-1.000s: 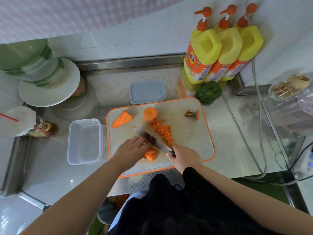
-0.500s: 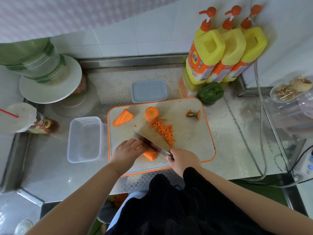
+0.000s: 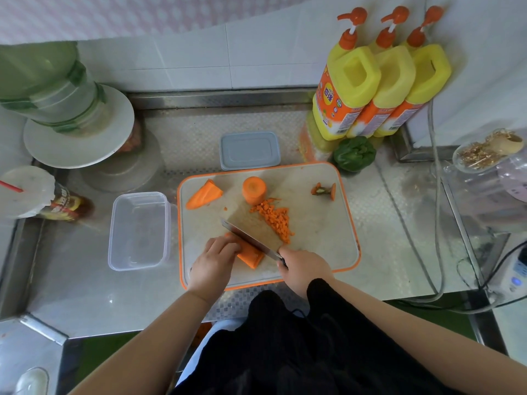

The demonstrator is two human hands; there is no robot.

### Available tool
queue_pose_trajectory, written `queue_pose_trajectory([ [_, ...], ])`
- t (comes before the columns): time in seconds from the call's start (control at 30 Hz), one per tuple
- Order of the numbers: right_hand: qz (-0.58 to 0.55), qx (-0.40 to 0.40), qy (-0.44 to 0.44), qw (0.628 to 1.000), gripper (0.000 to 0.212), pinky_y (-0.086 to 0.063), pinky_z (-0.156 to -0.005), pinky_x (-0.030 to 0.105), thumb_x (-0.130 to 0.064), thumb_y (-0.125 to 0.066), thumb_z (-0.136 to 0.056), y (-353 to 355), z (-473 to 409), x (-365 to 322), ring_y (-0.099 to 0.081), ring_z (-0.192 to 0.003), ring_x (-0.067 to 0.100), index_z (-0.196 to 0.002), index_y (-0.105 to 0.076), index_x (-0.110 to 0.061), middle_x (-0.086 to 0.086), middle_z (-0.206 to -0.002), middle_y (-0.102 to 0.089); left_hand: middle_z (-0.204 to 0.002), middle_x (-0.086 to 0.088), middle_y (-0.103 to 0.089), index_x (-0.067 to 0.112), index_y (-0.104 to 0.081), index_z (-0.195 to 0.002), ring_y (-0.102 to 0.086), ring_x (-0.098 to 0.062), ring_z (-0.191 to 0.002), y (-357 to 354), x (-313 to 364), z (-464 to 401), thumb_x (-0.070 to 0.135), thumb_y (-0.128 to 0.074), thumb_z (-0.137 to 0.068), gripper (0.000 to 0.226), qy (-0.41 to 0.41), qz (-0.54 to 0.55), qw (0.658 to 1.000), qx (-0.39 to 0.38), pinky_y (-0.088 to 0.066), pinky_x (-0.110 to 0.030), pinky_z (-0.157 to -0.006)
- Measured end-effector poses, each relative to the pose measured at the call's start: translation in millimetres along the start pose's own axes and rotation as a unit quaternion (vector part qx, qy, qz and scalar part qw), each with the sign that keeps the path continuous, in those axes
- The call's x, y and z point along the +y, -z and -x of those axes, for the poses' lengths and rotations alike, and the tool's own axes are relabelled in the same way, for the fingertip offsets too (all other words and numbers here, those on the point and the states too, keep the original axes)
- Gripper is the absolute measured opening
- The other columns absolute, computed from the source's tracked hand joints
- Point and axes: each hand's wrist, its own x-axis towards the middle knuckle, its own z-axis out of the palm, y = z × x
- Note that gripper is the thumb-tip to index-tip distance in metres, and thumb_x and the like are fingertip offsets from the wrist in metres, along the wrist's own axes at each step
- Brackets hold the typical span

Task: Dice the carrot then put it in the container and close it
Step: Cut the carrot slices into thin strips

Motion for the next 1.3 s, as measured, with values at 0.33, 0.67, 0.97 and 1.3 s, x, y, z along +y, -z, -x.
queue_pose_trajectory([
  [0.33, 0.003, -0.024, -0.01, 1.0, 0.014, -0.044, -0.061, 0.035, -0.029, -0.036, -0.101, 0.2, -2.0, -4.9, -0.053, -0.067, 0.02, -0.091, -0.038, -0.019, -0.003, -0.069, -0.047, -0.099, -0.004, -0.062, 0.007, -0.069, -0.092, -0.057, -0.025, -0.093, -14.9, 11.5, 0.8, 0.021, -0.055, -0.093, 0.02, -0.017, 0.016, 0.998, 0.065, -0.055, -0.038, -0.072],
  [0.67, -0.014, -0.039, -0.016, 0.999, 0.02, -0.042, -0.062, 0.031, -0.028, -0.035, -0.103, 7.1, -6.6, -12.8, -0.052, -0.069, 0.02, -0.095, -0.047, -0.014, -0.005, -0.068, -0.044, -0.104, -0.007, -0.064, 0.006, -0.071, -0.095, -0.057, -0.028, -0.096, -25.1, 7.1, 3.8, 0.024, -0.054, -0.096, 0.025, -0.017, 0.036, 0.996, 0.081, -0.054, -0.038, -0.082],
  [0.97, 0.013, -0.039, -0.025, 0.999, 0.021, -0.044, -0.065, 0.033, -0.03, -0.033, -0.104, 19.7, 2.1, -24.0, -0.052, -0.072, 0.021, -0.095, -0.046, -0.017, -0.004, -0.068, -0.043, -0.102, -0.005, -0.061, 0.006, -0.07, -0.093, -0.056, -0.026, -0.093, -29.1, 3.8, 3.7, 0.024, -0.056, -0.095, 0.023, -0.019, 0.035, 0.995, 0.089, -0.055, -0.038, -0.074],
  [1.3, 0.05, -0.065, -0.045, 0.996, 0.013, -0.045, -0.064, 0.034, -0.01, -0.044, -0.098, 11.0, -8.6, -30.9, -0.055, -0.074, 0.025, -0.105, -0.056, -0.008, 0.001, -0.067, -0.043, -0.101, -0.006, -0.064, 0.006, -0.072, -0.093, -0.058, -0.026, -0.094, -29.9, 2.6, 3.2, 0.024, -0.057, -0.095, 0.023, -0.014, 0.04, 0.995, 0.087, -0.054, -0.037, -0.075],
])
